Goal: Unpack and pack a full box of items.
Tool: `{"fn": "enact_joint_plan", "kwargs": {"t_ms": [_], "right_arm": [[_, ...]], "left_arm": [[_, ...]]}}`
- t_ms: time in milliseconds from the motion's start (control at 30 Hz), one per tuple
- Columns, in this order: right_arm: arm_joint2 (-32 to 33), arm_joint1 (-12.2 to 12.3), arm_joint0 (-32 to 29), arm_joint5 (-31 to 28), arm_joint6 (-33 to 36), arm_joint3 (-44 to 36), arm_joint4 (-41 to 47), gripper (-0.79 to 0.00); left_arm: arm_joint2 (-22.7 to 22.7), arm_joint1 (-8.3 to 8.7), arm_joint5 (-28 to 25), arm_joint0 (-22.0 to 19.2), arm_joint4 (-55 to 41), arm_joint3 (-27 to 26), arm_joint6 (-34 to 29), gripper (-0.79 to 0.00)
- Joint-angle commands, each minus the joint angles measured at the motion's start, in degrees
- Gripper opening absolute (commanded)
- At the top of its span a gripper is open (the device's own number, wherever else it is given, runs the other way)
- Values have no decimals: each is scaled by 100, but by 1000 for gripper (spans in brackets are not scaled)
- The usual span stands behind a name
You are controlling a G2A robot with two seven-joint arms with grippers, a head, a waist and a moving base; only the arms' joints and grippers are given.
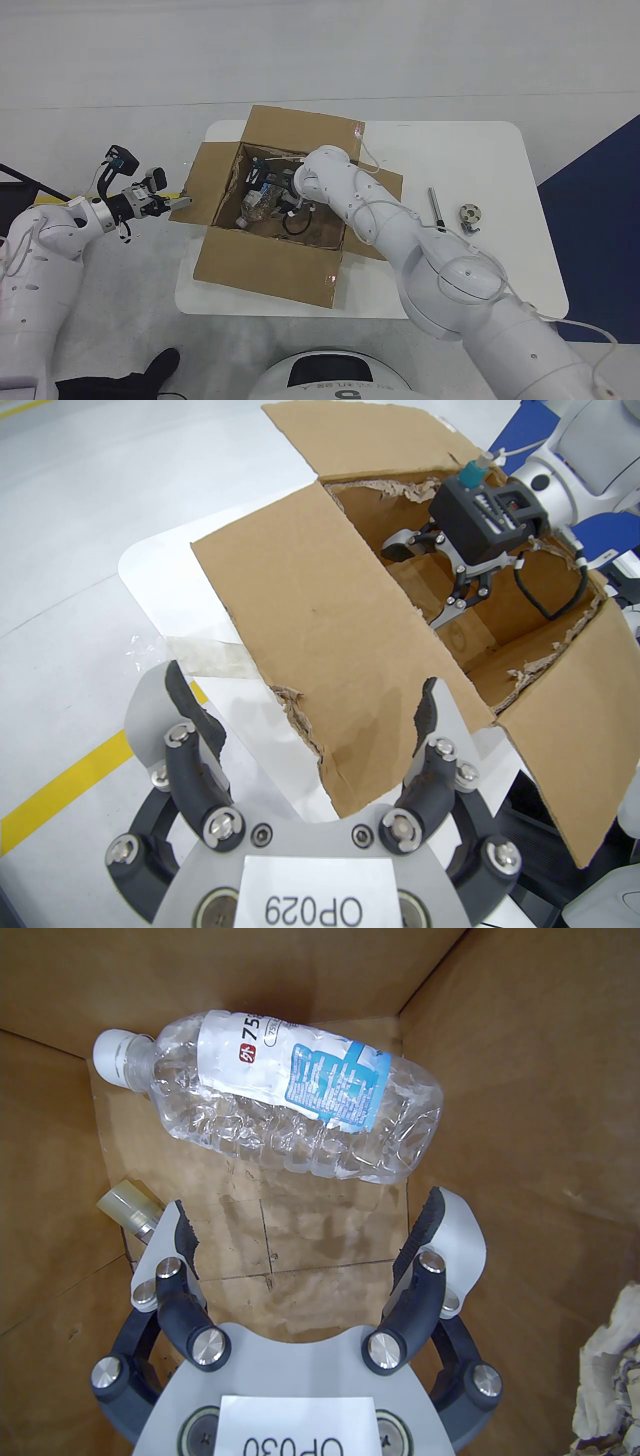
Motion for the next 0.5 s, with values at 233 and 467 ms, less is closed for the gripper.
{"fn": "enact_joint_plan", "kwargs": {"t_ms": [233, 467], "right_arm": [[0, 0, 0, 0, -1, 0, 0, 0], [-14, 164, -112, -790, -301, -93, -244, 0]], "left_arm": [[0, 0, 0, 0, 0, 0, 0, 0], [0, 0, 0, 0, 0, 0, 0, 0]]}}
